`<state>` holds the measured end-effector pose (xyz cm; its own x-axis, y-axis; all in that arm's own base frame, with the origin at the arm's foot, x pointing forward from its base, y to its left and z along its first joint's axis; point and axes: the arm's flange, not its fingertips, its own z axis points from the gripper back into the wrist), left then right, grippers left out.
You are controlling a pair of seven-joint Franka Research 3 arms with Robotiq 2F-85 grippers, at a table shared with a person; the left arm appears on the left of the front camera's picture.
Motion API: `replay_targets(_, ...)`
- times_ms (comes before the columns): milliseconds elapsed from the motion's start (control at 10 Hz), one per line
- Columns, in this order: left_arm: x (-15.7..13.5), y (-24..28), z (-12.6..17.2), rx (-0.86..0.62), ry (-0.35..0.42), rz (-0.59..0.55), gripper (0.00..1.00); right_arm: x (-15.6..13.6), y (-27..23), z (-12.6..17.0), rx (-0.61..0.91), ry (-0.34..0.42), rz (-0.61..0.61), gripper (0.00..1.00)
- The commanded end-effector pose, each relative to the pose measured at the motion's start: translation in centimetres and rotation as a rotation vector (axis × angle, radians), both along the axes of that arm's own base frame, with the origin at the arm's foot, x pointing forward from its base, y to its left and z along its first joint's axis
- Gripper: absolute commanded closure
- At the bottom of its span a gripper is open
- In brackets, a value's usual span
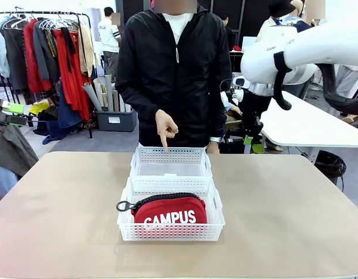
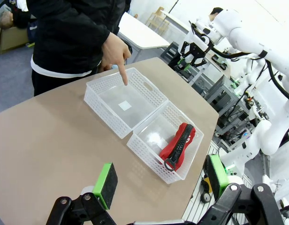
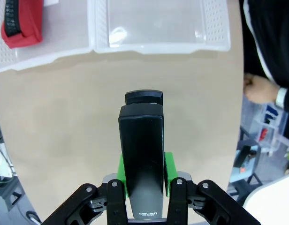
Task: Distribute items into two baskets.
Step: Place the picked Stapler into the Organizing basket as instructed by the person.
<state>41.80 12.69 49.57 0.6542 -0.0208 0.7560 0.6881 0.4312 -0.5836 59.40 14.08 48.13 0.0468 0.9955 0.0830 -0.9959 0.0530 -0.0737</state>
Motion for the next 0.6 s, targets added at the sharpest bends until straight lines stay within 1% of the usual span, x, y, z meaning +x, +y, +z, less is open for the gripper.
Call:
replay_targets(0,-0.1,0.0,0.1,-0.002,-0.004,0.002,0.00,1.1,1.4,0.2,0.017,0.029,0.059,1.00)
replay_targets(300,-0.1,0.0,0.1,-0.002,-0.004,0.002,0.00,1.0,4.4,-1.4,0.010,0.053,0.082,1.00)
replay_targets(500,-0.1,0.0,0.1,-0.002,-0.004,0.002,0.00,2.2,5.5,-2.7,0.046,0.059,0.105,1.00)
